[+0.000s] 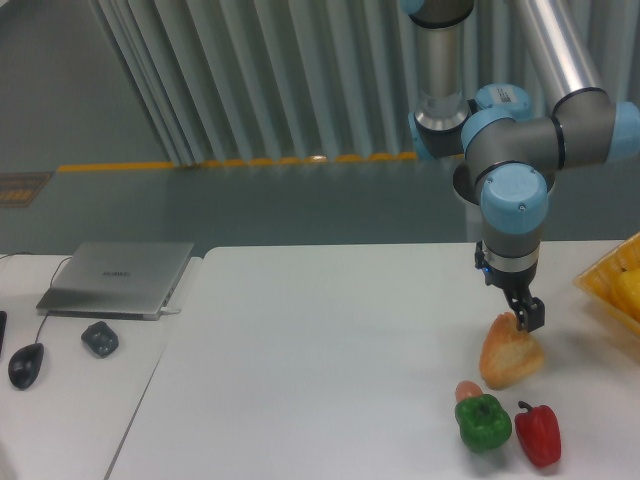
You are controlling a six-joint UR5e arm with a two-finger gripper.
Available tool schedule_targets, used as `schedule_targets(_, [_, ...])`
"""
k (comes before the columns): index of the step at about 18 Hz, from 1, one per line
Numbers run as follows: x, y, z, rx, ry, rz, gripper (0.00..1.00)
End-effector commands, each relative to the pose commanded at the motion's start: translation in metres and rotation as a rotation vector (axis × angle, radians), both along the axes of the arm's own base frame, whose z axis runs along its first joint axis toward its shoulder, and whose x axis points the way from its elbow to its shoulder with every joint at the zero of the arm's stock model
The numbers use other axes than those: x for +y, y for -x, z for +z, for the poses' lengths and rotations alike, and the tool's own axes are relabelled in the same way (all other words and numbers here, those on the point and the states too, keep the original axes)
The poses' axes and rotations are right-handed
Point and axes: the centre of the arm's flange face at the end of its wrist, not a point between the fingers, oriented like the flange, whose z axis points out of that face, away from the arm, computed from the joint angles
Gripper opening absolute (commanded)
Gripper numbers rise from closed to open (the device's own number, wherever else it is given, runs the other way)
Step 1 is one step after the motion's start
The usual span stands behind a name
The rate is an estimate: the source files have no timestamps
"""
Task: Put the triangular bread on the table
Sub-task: 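Carry the bread beside the red pepper and lower it onto the table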
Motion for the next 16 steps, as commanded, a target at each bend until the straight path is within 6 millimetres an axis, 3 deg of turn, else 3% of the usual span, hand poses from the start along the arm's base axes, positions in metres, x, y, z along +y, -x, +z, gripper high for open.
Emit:
schedule_targets(3, [0.012,0.015,0.018,0.113,-0.115,-0.003,1.00])
schedule_targets(12, [0.016,0.057,0.049,0.241,-0.120,-0.056,1.00])
schedule_targets(16, [0.017,0.060,0.053,0.266,-0.143,-0.053,1.00])
